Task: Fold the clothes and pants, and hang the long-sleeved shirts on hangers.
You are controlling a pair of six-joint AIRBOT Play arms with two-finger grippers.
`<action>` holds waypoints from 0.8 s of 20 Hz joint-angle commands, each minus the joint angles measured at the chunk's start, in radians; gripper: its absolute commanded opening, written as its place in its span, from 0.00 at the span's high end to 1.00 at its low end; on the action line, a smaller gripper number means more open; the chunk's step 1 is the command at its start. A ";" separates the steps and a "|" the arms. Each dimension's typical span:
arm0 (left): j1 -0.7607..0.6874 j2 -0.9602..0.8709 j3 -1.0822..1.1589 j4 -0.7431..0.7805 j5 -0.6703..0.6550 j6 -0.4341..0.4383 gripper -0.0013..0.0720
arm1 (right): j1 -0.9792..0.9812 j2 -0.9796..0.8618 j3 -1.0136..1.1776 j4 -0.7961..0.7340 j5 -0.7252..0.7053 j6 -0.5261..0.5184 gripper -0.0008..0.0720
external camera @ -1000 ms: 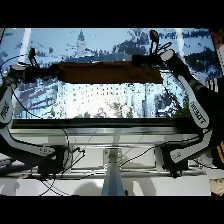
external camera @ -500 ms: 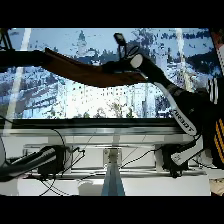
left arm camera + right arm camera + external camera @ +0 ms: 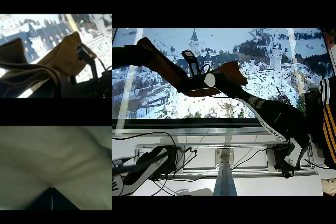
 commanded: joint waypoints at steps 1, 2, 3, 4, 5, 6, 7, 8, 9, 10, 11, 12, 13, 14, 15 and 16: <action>-0.026 -0.029 -0.001 -0.001 -0.002 -0.001 0.96 | -0.027 -0.005 0.028 -0.076 0.123 0.027 0.97; -0.049 -0.053 -0.002 -0.001 -0.001 -0.011 0.96 | -0.068 0.004 0.028 -0.109 0.184 0.027 0.97; -0.086 -0.087 -0.003 -0.002 0.007 -0.034 0.96 | -0.117 0.015 0.028 -0.146 0.246 0.027 0.97; -0.129 -0.124 -0.003 -0.002 0.031 -0.063 0.96 | -0.170 0.027 0.028 -0.180 0.299 0.027 0.97; -0.183 -0.165 -0.003 -0.004 0.069 -0.091 0.96 | -0.227 0.041 0.028 -0.208 0.349 0.027 0.97; -0.250 -0.213 -0.002 -0.013 0.128 -0.106 0.96 | -0.291 0.058 0.028 -0.228 0.400 0.027 0.97; -0.325 -0.264 -0.002 -0.028 0.198 -0.114 0.96 | -0.357 0.074 0.028 -0.236 0.447 0.027 0.97; -0.402 -0.312 -0.002 -0.053 0.275 -0.113 0.96 | -0.418 0.090 0.028 -0.237 0.484 0.027 0.97; -0.481 -0.365 -0.002 -0.079 0.376 -0.113 0.96 | -0.480 0.107 0.028 -0.237 0.519 0.027 0.97; -0.551 -0.412 -0.002 -0.098 0.485 -0.113 0.96 | -0.534 0.122 0.028 -0.238 0.548 0.027 0.97; -0.619 -0.463 -0.002 -0.126 0.598 -0.113 0.96 | -0.583 0.135 0.028 -0.240 0.572 0.027 0.97; -0.675 -0.507 -0.002 -0.150 0.691 -0.112 0.96 | -0.632 0.146 0.028 -0.241 0.589 0.026 0.97; -0.732 -0.551 -0.002 -0.153 0.781 -0.112 0.91 | -0.676 0.152 0.028 -0.242 0.600 0.026 0.97; -0.774 -0.585 -0.002 -0.153 0.843 -0.112 0.53 | -0.716 0.154 0.028 -0.242 0.610 0.026 0.97; -0.807 -0.613 -0.002 -0.154 0.894 -0.115 0.01 | -0.745 0.153 0.027 -0.244 0.620 0.026 0.96; -0.824 -0.629 -0.002 -0.156 0.922 -0.112 0.02 | -0.776 0.153 0.028 -0.251 0.621 0.026 0.88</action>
